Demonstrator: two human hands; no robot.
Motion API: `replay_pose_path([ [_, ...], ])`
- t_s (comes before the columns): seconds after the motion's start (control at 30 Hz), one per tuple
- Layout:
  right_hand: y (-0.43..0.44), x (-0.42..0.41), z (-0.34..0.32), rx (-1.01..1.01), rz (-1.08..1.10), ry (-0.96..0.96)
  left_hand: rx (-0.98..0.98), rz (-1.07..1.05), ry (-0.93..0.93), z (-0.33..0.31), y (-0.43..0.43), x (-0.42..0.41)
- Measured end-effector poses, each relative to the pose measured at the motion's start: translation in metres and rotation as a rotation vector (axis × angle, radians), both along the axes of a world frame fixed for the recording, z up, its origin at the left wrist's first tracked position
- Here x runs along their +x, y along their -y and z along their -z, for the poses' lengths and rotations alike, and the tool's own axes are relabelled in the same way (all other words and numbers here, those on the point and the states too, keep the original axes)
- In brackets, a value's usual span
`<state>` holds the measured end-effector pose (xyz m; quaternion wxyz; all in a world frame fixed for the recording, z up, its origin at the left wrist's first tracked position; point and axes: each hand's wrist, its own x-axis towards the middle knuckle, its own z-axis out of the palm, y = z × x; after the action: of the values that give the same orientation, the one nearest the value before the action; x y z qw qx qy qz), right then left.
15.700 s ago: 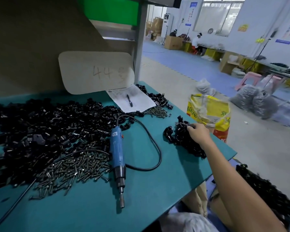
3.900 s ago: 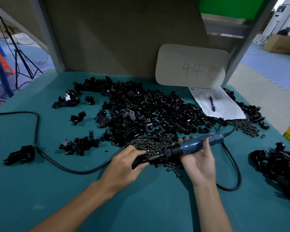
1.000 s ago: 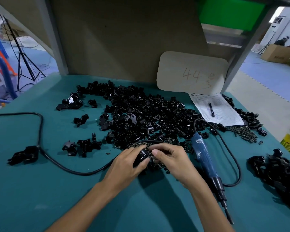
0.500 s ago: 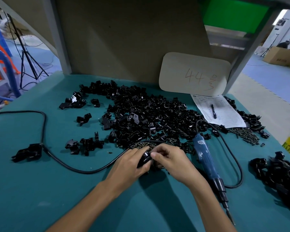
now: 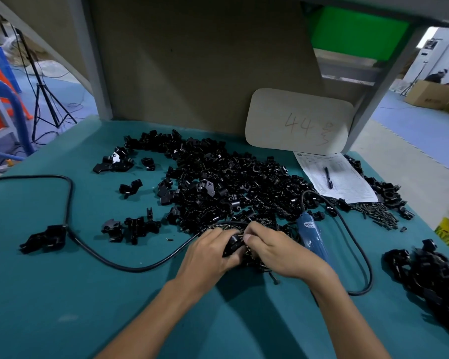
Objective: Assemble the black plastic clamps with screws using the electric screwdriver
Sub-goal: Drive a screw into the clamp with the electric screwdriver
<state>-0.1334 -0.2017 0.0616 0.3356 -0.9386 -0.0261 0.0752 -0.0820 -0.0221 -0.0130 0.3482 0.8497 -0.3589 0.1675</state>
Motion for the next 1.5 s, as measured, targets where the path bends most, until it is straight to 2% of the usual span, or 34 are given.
replay_pose_path([
  [0.23,0.018,0.002,-0.01,-0.08,0.034,0.0,-0.057,-0.039,0.146,-0.002,0.028,0.002],
  [0.47,0.011,-0.004,-0.003,-0.148,0.048,0.043,-0.004,0.037,0.286,0.003,0.026,0.011],
  [0.57,0.011,-0.006,-0.001,-0.018,0.033,0.004,0.04,0.05,0.299,0.003,0.017,0.018],
  [0.77,-0.001,0.002,0.011,0.084,-0.013,0.003,0.095,0.132,0.399,0.002,-0.003,0.034],
  [1.03,-0.02,0.008,0.024,0.098,0.044,0.083,0.069,0.116,0.421,0.007,-0.009,0.035],
  [1.23,0.0,0.008,-0.001,-0.067,0.227,0.17,-0.004,0.028,0.266,-0.012,0.013,0.041],
  [1.43,0.05,-0.006,-0.014,-0.086,0.538,0.296,-0.313,-0.238,-0.252,-0.049,0.073,0.043],
  [1.5,0.066,-0.02,-0.005,-0.186,0.635,0.262,-0.27,-0.196,-0.208,-0.048,0.079,0.047],
])
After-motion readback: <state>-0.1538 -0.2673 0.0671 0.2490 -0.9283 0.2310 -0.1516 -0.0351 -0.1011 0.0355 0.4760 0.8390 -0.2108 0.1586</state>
